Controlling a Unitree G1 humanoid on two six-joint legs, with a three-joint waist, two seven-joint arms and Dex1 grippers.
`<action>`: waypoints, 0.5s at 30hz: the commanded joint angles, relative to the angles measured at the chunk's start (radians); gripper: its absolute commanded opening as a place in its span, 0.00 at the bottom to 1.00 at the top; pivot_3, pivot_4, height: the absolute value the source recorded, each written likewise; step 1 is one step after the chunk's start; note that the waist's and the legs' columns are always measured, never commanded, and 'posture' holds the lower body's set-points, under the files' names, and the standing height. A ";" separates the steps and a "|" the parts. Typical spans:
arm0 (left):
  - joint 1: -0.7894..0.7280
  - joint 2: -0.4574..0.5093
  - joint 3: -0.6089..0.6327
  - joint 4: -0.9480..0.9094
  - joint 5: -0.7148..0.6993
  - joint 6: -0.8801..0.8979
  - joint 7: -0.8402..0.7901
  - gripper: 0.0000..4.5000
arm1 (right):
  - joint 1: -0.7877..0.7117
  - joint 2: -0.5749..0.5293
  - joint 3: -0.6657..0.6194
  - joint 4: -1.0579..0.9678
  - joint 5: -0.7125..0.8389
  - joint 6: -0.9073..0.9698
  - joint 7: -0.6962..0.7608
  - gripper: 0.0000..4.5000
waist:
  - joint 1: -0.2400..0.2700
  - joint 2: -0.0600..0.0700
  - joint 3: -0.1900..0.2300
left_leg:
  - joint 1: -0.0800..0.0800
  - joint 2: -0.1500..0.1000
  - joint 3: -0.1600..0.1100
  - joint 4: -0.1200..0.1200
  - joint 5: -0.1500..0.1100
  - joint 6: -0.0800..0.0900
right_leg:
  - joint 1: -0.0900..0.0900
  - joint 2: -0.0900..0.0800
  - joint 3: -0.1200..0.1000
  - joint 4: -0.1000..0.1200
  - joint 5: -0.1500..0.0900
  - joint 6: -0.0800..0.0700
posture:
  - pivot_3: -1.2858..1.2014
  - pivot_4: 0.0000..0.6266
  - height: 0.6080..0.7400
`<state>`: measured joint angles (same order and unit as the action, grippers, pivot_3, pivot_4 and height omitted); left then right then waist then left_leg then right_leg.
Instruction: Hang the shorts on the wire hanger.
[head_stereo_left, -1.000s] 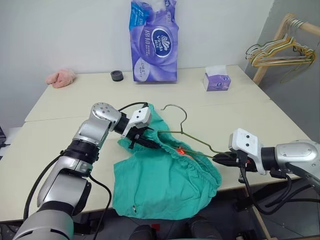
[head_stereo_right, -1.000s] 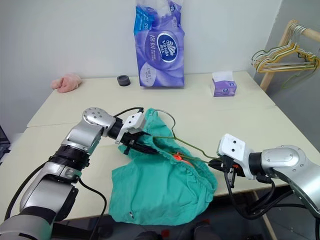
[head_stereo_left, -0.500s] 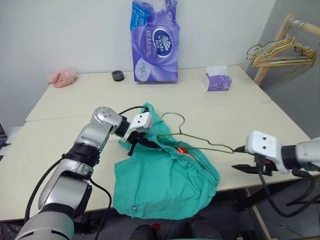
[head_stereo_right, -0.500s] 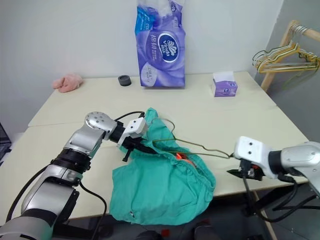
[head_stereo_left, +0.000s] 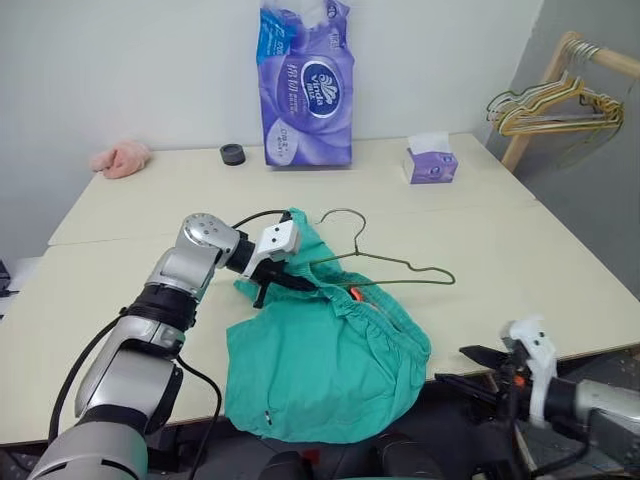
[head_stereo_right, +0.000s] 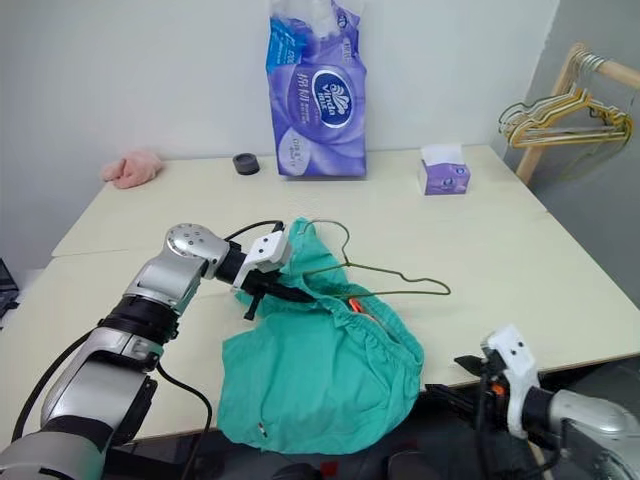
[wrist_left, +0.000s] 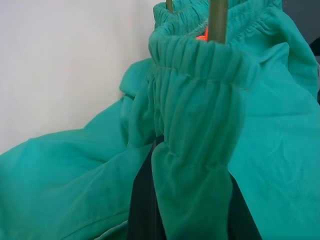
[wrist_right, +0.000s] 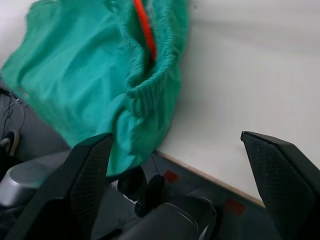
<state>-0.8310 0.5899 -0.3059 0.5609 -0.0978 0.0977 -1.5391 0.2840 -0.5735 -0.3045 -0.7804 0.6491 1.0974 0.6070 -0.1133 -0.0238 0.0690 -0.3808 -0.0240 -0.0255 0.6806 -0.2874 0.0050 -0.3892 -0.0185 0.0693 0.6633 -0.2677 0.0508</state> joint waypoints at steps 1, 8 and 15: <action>-0.032 0.001 0.031 -0.001 -0.009 -0.008 0.000 0.00 | -0.022 0.051 0.028 -0.004 0.035 0.034 -0.077 0.96 | 0.002 0.000 0.000 | 0.000 0.000 0.000 -0.001 0.000 0.000 | 0.000 0.000 0.000 0.000 0.001 -0.002 | 0.44 0.07 1.00; -0.031 -0.002 0.034 -0.009 -0.013 -0.001 0.003 0.00 | -0.050 0.097 0.120 0.020 0.049 0.043 -0.140 0.96 | 0.005 0.000 0.000 | -0.001 0.000 -0.002 -0.002 0.000 0.000 | -0.001 0.000 -0.003 0.000 0.001 -0.002 | 0.44 0.07 1.00; -0.022 0.007 0.038 -0.030 -0.015 0.011 0.008 0.00 | -0.083 0.136 0.165 0.020 0.097 0.064 -0.178 0.96 | 0.004 0.001 0.000 | -0.001 0.000 -0.004 -0.001 0.000 0.000 | 0.000 0.000 -0.004 0.001 0.001 -0.002 | 0.45 0.07 1.00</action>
<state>-0.8325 0.5872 -0.3056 0.5610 -0.0982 0.1055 -1.5378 0.2087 -0.4408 -0.1362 -0.7405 0.7263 1.1653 0.4347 -0.1091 -0.0230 0.0692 -0.3816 -0.0244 -0.0292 0.6795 -0.2878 0.0052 -0.3893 -0.0183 0.0657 0.6641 -0.2665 0.0485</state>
